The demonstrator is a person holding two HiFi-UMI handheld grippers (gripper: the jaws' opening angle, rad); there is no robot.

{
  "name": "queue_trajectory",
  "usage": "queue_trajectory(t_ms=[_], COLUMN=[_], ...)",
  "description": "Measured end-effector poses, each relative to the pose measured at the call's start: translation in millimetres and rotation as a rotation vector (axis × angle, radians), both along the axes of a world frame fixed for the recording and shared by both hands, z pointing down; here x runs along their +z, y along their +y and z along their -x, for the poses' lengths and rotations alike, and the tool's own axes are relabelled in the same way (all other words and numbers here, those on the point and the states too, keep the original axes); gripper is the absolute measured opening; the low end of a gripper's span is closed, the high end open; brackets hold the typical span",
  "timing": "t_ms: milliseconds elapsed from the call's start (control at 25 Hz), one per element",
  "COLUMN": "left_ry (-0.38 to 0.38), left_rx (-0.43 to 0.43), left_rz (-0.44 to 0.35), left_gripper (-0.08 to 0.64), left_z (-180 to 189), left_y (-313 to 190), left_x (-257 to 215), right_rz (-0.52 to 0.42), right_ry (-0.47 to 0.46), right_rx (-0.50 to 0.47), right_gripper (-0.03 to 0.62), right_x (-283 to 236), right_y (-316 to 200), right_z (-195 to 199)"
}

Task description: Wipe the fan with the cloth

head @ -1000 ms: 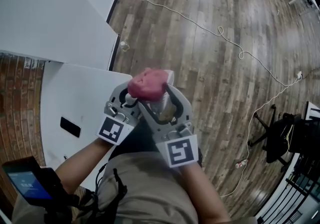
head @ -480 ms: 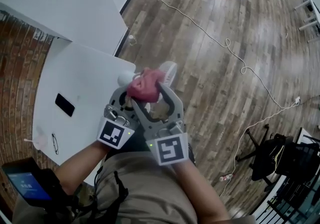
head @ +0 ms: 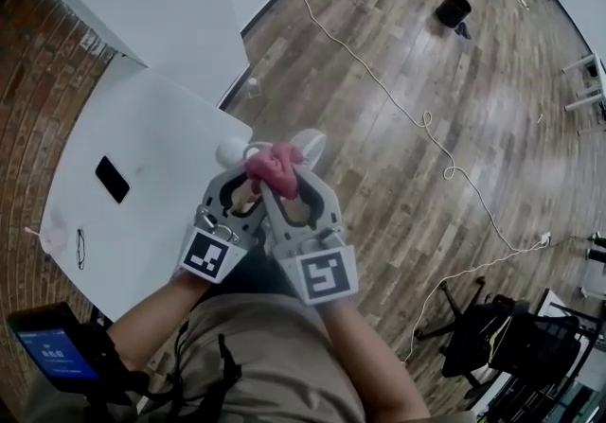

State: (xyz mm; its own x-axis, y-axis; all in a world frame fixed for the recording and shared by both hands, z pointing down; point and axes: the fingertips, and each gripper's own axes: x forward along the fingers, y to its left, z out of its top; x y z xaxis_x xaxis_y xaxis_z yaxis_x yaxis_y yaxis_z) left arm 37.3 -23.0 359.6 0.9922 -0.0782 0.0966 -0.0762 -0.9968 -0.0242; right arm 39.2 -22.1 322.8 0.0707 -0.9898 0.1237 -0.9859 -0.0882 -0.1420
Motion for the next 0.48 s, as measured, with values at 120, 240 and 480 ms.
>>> queue_trajectory(t_ms=[120, 240, 480], left_ry=[0.015, 0.004, -0.024], left_rx=[-0.006, -0.017, -0.026], left_rz=[0.000, 0.023, 0.050], left_gripper=[0.166, 0.166, 0.138], left_z=[1, 3, 4], left_y=[-1, 1, -16], left_x=[-1, 5, 10], right_rz=[0.012, 0.031, 0.066], right_ry=[0.030, 0.039, 0.119], right_rx=[0.020, 0.065, 0.060], right_gripper=[0.146, 0.147, 0.149], right_x=[-2, 1, 7], right_y=[1, 10, 1], right_z=[-16, -42, -50])
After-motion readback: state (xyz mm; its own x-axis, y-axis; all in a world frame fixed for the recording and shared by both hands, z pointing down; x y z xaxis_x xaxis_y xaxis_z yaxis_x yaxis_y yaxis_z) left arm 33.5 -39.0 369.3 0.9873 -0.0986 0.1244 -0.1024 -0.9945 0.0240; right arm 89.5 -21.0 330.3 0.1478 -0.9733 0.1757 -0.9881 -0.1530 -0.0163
